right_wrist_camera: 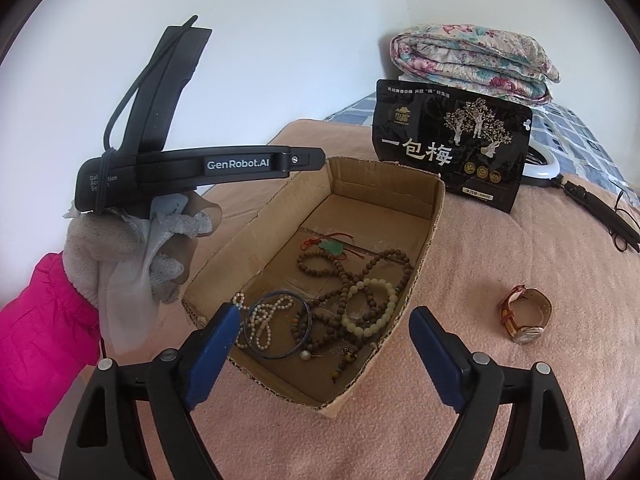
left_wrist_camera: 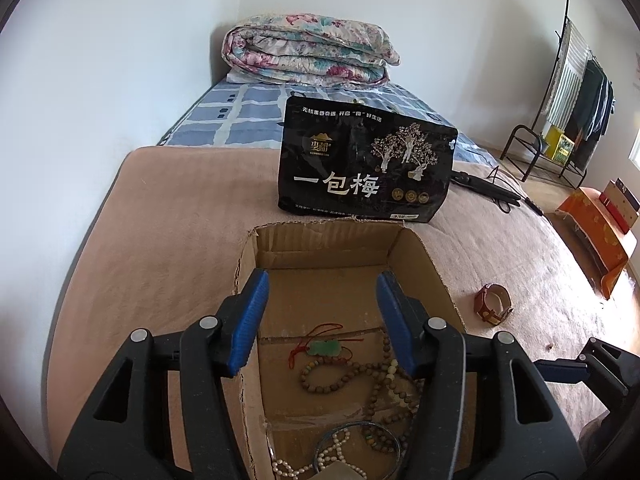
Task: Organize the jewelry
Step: 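Move the left tool to the brown leather watch while the right tool approaches another pearl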
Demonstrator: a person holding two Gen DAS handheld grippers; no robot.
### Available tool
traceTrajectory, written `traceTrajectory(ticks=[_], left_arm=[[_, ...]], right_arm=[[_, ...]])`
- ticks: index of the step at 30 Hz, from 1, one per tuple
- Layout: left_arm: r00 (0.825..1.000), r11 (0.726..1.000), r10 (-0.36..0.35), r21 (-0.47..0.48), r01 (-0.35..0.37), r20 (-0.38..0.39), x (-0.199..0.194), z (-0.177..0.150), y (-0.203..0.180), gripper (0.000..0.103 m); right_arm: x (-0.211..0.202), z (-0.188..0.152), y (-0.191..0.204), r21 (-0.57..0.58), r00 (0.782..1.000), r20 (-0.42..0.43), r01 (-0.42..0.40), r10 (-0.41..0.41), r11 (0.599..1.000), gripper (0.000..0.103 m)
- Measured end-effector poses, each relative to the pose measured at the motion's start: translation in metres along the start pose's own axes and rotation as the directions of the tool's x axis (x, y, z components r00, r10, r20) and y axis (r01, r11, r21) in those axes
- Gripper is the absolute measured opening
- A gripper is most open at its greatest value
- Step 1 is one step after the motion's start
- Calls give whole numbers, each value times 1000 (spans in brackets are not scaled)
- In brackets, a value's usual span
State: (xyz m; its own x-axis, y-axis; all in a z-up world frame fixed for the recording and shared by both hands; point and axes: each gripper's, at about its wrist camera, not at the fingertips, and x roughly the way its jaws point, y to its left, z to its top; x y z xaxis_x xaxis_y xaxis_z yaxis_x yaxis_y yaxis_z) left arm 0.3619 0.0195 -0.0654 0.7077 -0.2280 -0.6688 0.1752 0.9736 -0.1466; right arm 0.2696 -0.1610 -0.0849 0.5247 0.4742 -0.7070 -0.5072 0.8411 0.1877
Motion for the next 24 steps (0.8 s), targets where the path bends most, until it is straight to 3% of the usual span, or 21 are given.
traceTrajectory(ticks=[8,15,18,24], left_arm=[[1000,1000,-2,27,1,24,-22,2,-16,57],[999,998,-20,63,18,37,-38,0,-41,58],[998,996,-44,77,40,49,-44,-2,-55,73],[995,989,-87,123,81,50,-50,-8,-88,74]], right_arm=[[-22,-10,-10,8,998,34,44,-44,999,101],[-50,-25,-40,73,995,56,76,-81,994,103],[-65,-36,-57,94,992,63,106,-112,990,103],[-88,-61,-96,137,978,46,197,-205,971,103]])
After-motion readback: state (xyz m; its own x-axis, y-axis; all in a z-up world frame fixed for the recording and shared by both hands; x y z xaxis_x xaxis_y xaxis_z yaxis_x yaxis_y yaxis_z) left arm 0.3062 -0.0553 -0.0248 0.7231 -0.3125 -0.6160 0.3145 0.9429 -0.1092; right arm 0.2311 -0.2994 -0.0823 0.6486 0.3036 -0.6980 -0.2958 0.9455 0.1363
